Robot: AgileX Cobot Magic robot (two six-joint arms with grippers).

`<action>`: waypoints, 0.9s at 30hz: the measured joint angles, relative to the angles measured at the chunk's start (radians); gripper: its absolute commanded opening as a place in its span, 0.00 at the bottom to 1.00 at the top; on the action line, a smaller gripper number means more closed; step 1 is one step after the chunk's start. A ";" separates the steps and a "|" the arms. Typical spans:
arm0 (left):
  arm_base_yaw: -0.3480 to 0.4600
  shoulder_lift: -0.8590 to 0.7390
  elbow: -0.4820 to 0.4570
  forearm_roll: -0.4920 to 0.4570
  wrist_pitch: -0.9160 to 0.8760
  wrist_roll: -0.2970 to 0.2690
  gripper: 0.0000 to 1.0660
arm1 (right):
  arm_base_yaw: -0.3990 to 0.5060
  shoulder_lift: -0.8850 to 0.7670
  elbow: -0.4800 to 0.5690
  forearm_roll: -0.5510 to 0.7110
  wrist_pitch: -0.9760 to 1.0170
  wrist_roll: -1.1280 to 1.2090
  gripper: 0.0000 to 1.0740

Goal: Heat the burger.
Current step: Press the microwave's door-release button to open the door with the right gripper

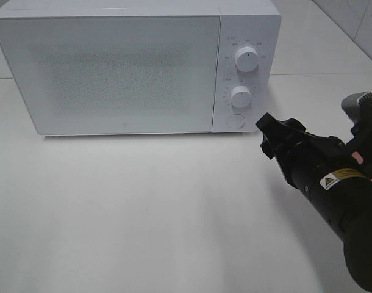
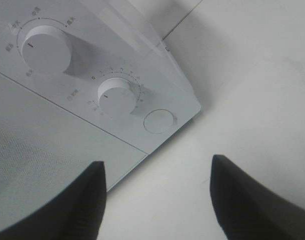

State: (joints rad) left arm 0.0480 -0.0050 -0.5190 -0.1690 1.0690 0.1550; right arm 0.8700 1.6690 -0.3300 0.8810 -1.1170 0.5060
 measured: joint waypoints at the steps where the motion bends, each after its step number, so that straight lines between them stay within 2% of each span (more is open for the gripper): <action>1: 0.000 0.000 0.000 0.000 0.000 0.000 0.94 | 0.000 0.000 0.000 -0.023 0.002 0.087 0.47; 2: 0.000 0.000 0.000 0.000 0.000 0.000 0.94 | 0.000 0.000 0.000 -0.023 0.002 0.087 0.47; 4: 0.000 0.000 0.000 0.000 0.000 0.000 0.94 | 0.000 0.000 0.000 -0.072 0.003 0.236 0.41; 7: 0.000 0.000 0.000 0.000 0.000 0.000 0.94 | 0.000 0.000 0.000 -0.083 0.003 0.269 0.37; 9: 0.000 0.000 0.000 0.000 0.000 0.000 0.94 | 0.000 0.000 0.000 -0.103 0.003 0.368 0.30; 10: 0.000 0.000 0.000 0.000 0.000 0.000 0.94 | 0.000 0.000 0.000 -0.103 0.003 0.368 0.30; 12: 0.000 0.000 0.000 0.000 0.000 0.000 0.94 | 0.000 0.000 0.000 -0.103 0.003 0.427 0.22; 18: 0.000 0.000 0.000 0.000 0.000 0.000 0.94 | 0.000 0.000 0.000 -0.106 0.003 0.455 0.16; 25: 0.000 0.000 0.000 0.000 0.000 0.000 0.94 | 0.000 0.000 0.000 -0.106 0.004 0.487 0.00; 27: 0.000 0.000 0.000 0.000 0.000 0.000 0.94 | 0.000 0.000 0.000 -0.105 0.004 0.494 0.00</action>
State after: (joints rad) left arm 0.0480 -0.0050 -0.5190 -0.1690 1.0690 0.1550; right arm 0.8700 1.6690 -0.3300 0.7760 -1.1130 1.0000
